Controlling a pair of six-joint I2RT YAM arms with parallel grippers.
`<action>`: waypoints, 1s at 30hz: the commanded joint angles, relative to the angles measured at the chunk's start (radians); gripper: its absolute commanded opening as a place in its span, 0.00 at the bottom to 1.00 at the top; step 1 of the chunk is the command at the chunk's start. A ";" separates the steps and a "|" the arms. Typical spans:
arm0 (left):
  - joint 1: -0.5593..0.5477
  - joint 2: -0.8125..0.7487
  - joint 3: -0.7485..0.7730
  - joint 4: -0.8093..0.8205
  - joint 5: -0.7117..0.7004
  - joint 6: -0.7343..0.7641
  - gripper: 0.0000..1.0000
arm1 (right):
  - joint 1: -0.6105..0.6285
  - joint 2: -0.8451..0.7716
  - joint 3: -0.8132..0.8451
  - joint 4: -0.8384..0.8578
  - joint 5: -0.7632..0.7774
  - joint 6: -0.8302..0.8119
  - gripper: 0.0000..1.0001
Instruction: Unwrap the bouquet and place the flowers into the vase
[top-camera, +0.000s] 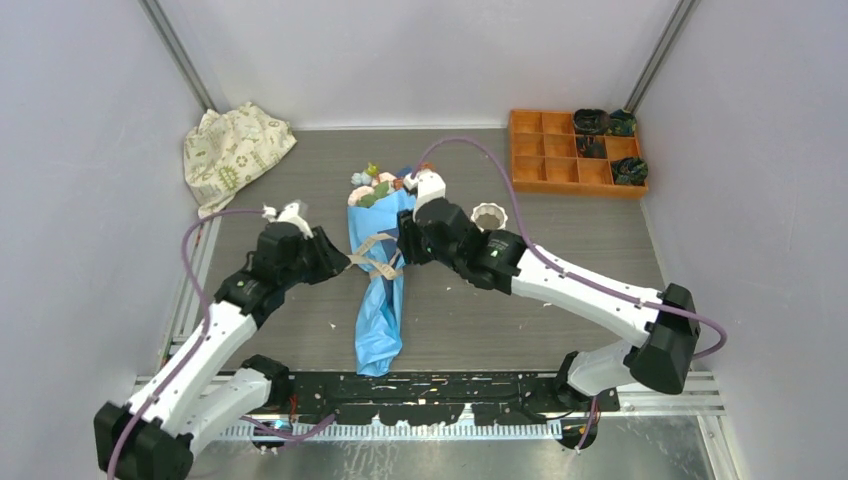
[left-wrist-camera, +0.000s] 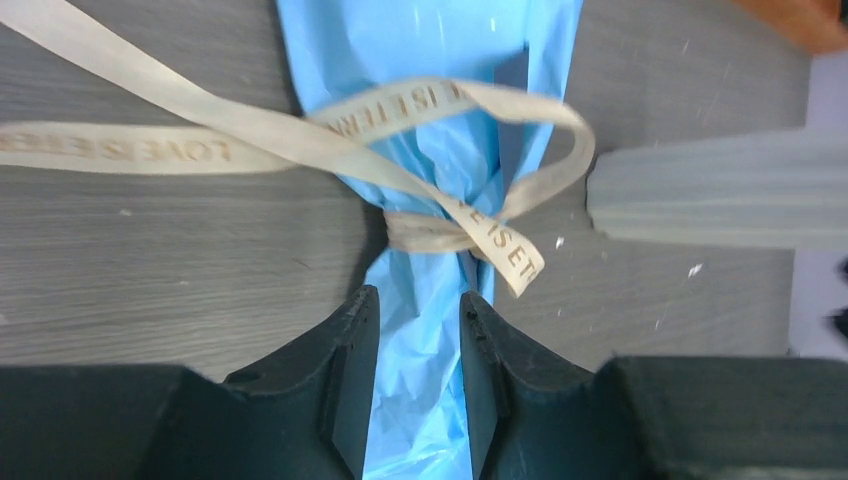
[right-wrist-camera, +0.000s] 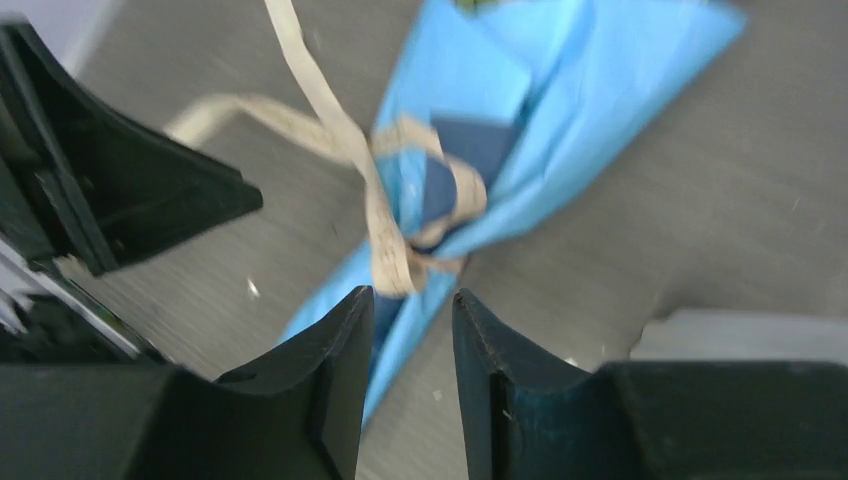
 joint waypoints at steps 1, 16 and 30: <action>-0.108 0.107 -0.026 0.193 0.035 -0.036 0.36 | 0.011 -0.002 -0.106 0.007 -0.033 0.085 0.40; -0.312 0.422 0.009 0.289 -0.275 0.011 0.30 | 0.011 0.200 -0.194 0.156 -0.052 0.082 0.42; -0.313 0.538 0.062 0.371 -0.276 0.047 0.31 | -0.006 0.338 -0.145 0.222 -0.006 0.048 0.39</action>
